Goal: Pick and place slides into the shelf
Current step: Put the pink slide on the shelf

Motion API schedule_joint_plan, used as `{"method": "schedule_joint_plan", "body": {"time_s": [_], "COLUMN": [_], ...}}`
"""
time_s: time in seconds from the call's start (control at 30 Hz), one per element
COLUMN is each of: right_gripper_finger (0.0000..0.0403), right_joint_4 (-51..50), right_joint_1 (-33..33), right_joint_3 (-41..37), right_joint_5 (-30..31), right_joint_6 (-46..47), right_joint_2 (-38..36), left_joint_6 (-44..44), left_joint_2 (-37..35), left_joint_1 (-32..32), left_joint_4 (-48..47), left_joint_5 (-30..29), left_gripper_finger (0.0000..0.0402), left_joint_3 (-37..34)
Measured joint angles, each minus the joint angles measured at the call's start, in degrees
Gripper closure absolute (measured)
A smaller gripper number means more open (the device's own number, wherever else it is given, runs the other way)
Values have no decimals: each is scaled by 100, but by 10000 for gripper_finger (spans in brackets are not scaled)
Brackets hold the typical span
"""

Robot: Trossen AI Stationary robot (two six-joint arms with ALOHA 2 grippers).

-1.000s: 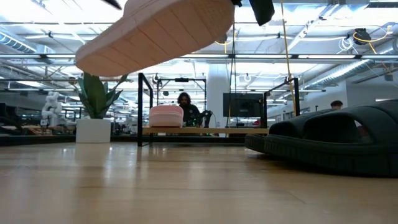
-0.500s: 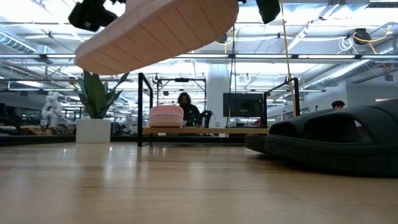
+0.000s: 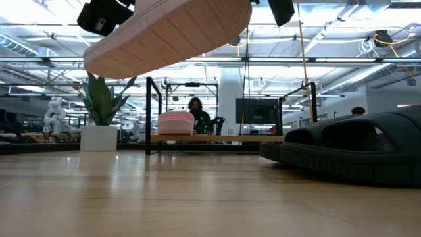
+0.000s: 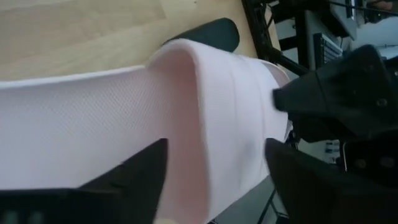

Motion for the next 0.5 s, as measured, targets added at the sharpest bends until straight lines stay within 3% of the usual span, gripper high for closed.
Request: {"method": "schedule_joint_plan", "body": {"time_s": [0.4, 0.5], "right_gripper_finger": [403, 403], "right_joint_4": [154, 329], "right_joint_1": [7, 10], "right_joint_3": [0, -2], "right_joint_5": [7, 45], "right_joint_6": [-191, -344], "right_joint_2": [0, 0], "left_joint_6": [366, 440], "left_joint_2": [0, 0], "left_joint_1": [33, 33], "left_joint_4": [368, 503], "left_joint_5": [178, 287], "left_gripper_finger": [382, 393], "left_joint_3": [0, 0]}}
